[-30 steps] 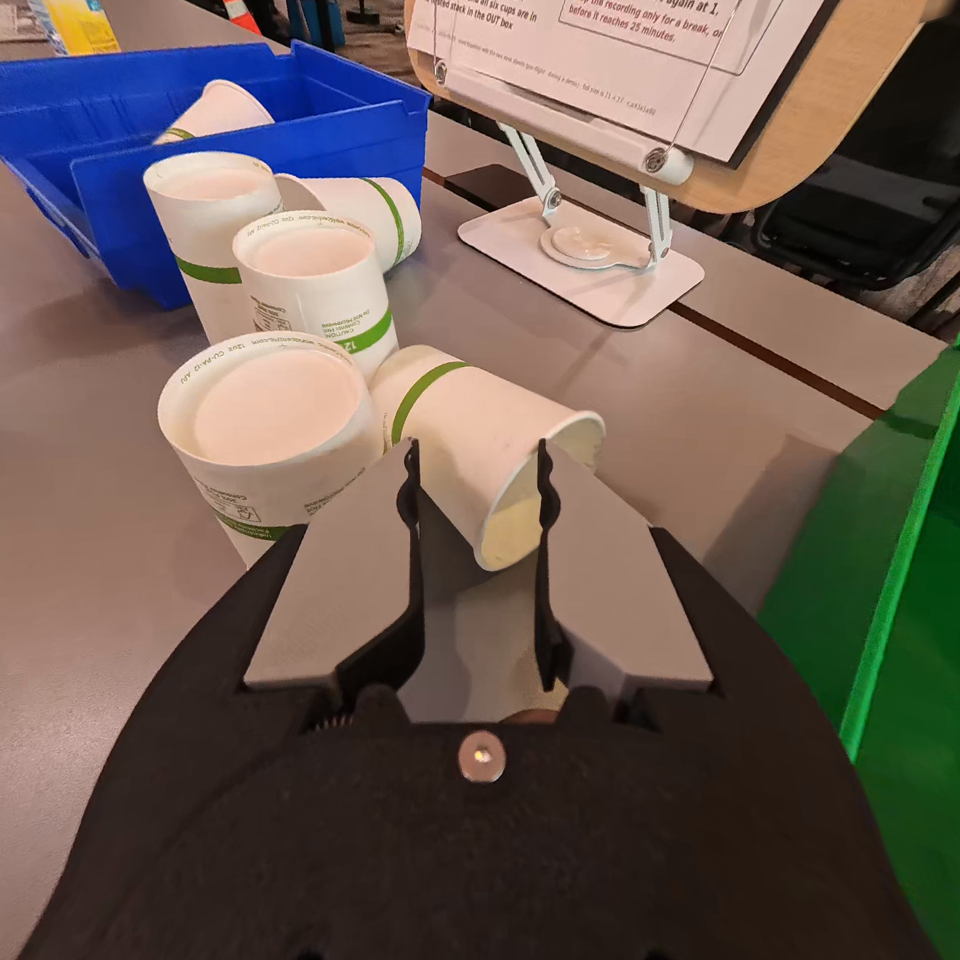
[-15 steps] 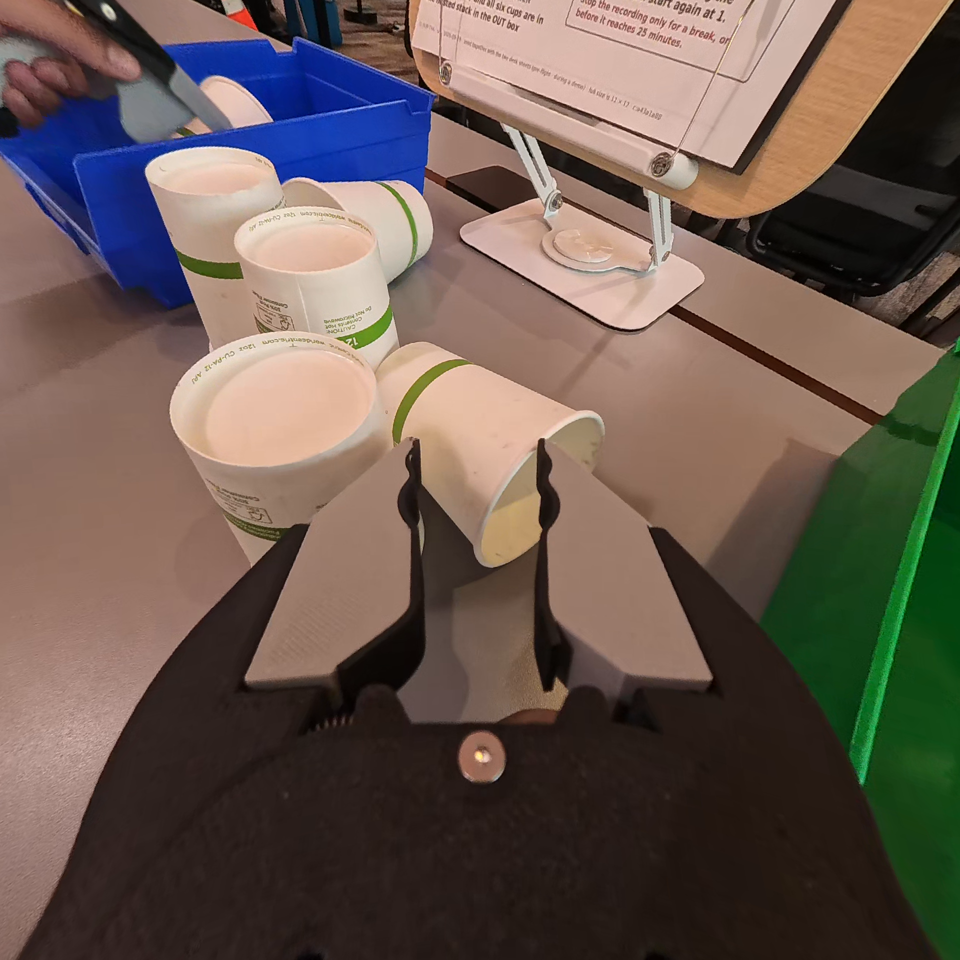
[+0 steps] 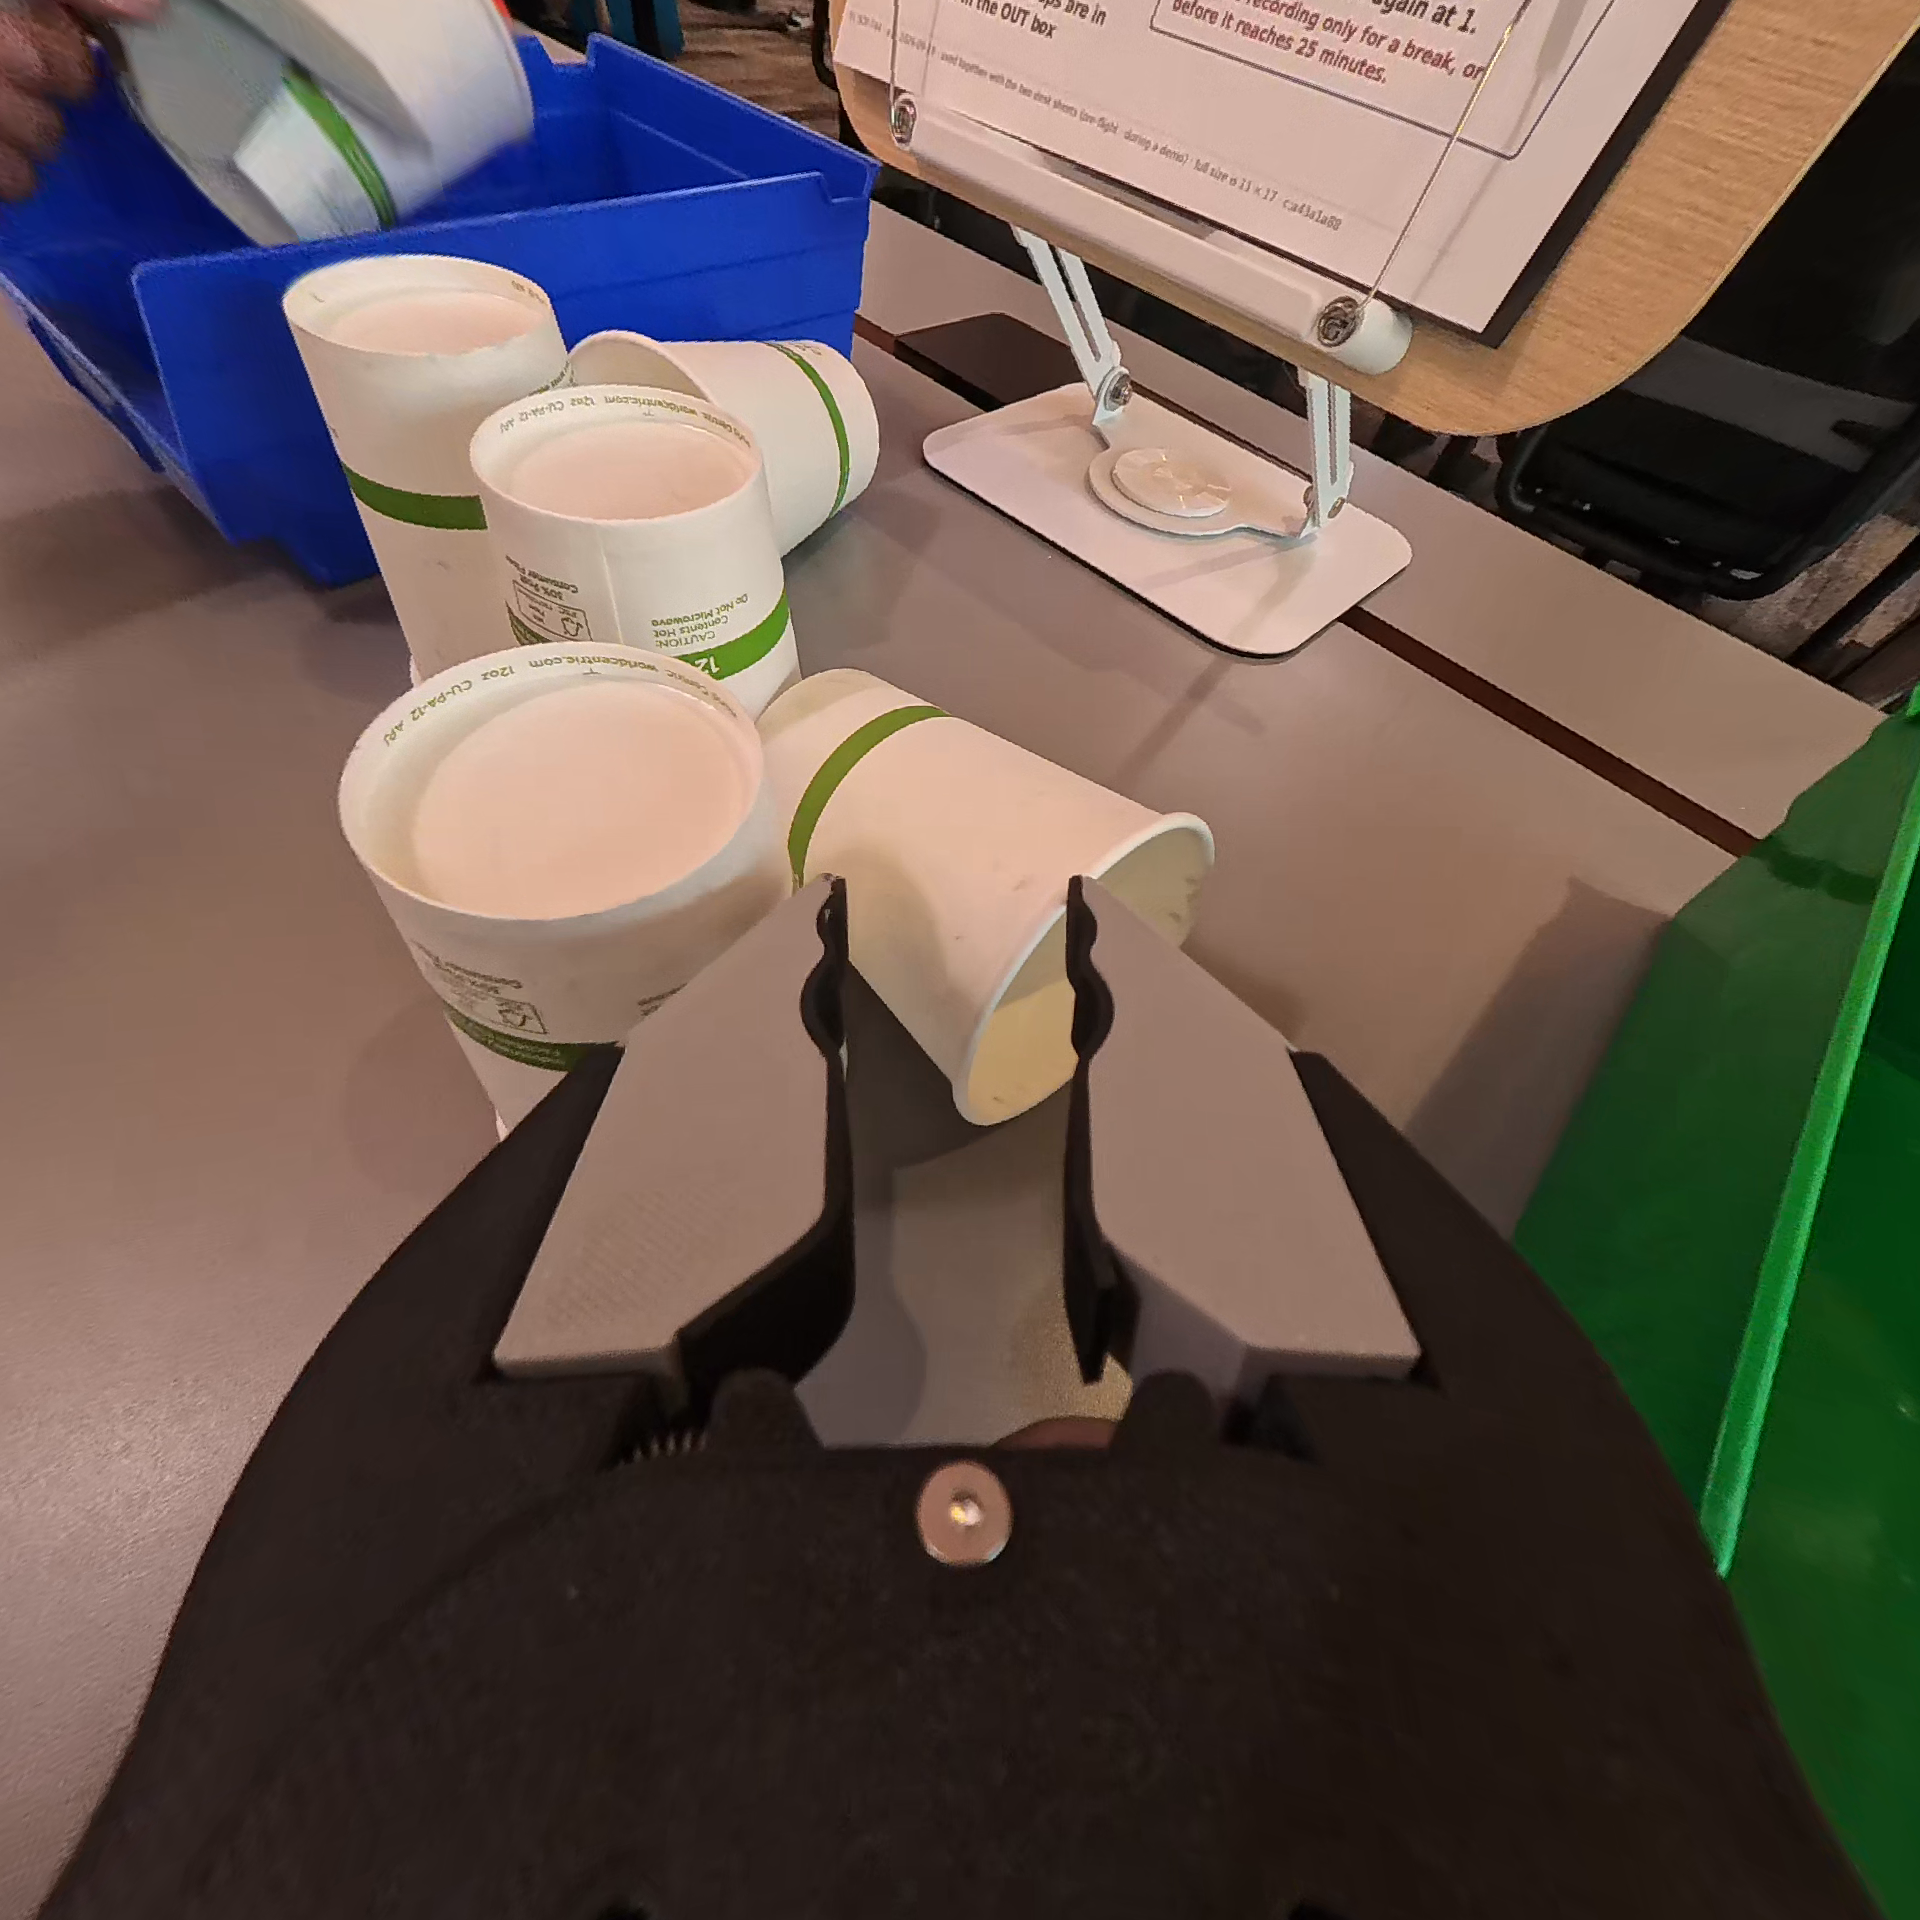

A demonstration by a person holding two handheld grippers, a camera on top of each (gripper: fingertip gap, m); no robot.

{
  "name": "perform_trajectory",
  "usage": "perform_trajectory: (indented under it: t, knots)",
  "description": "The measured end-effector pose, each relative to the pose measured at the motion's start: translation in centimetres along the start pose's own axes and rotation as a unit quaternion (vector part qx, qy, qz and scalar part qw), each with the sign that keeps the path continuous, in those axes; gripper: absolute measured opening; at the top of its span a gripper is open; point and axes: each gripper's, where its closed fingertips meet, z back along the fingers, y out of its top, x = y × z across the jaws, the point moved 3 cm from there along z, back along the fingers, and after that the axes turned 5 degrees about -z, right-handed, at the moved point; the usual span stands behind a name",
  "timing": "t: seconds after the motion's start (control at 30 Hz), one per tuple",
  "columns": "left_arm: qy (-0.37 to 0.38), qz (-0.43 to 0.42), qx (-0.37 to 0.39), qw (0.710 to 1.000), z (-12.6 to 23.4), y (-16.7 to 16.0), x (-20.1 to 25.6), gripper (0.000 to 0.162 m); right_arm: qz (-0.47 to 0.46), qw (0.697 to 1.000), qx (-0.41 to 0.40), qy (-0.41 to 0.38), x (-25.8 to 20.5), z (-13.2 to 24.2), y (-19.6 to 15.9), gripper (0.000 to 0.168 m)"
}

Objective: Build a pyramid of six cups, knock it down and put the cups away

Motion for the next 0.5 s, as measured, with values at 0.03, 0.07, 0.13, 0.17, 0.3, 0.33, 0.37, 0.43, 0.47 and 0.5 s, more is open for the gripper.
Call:
perform_trajectory:
  t: [0.03, 0.07, 0.13, 0.17, 0.3, 0.33, 0.37, 0.43, 0.47, 0.5]
  knots:
    - [-0.019, -0.007, 0.026, 0.999, 1.1, 1.2, 1.0, 0.089, -0.004, 1.0, 0.001, 0.001, 0.1, 0.0, 0.0, 0.039]
    - [-0.038, -0.02, 0.049, 0.998, 2.2, 2.3, 2.1, 0.089, -0.009, 1.0, 0.002, 0.002, 0.2, 0.0, 0.0, 0.039]
    - [-0.067, -0.06, 0.082, 0.993, 4.4, 4.1, 4.5, 0.089, -0.02, 1.0, -0.002, 0.004, 0.4, -0.1, -0.2, 0.039]
    - [-0.081, -0.083, 0.088, 0.989, 5.2, 4.8, 5.9, 0.089, -0.024, 1.0, -0.004, 0.005, 0.5, -0.1, -0.3, 0.039]
    - [-0.125, -0.198, 0.047, 0.971, 6.2, 5.8, 12.6, 0.09, -0.033, 0.999, -0.01, 0.007, 0.7, -0.4, -0.7, 0.038]
    - [-0.118, -0.243, 0.029, 0.963, 5.9, 5.8, 14.2, 0.09, -0.032, 0.999, -0.013, 0.005, 0.7, -0.5, -0.9, 0.038]
    - [-0.099, -0.289, 0.01, 0.952, 5.2, 5.8, 15.5, 0.09, -0.031, 0.999, -0.015, 0.003, 0.7, -0.5, -0.9, 0.038]
    - [-0.055, -0.369, -0.03, 0.927, 3.5, 5.7, 17.5, 0.09, -0.026, 1.0, -0.017, -0.001, 0.8, -0.5, -1.0, 0.039]
    - [-0.042, -0.402, -0.05, 0.913, 2.5, 5.4, 18.6, 0.091, -0.023, 1.0, -0.018, -0.003, 0.8, -0.5, -1.0, 0.038]
    - [-0.034, -0.43, -0.067, 0.899, 1.5, 5.1, 19.6, 0.091, -0.02, 1.0, -0.018, -0.005, 0.8, -0.5, -1.0, 0.038]
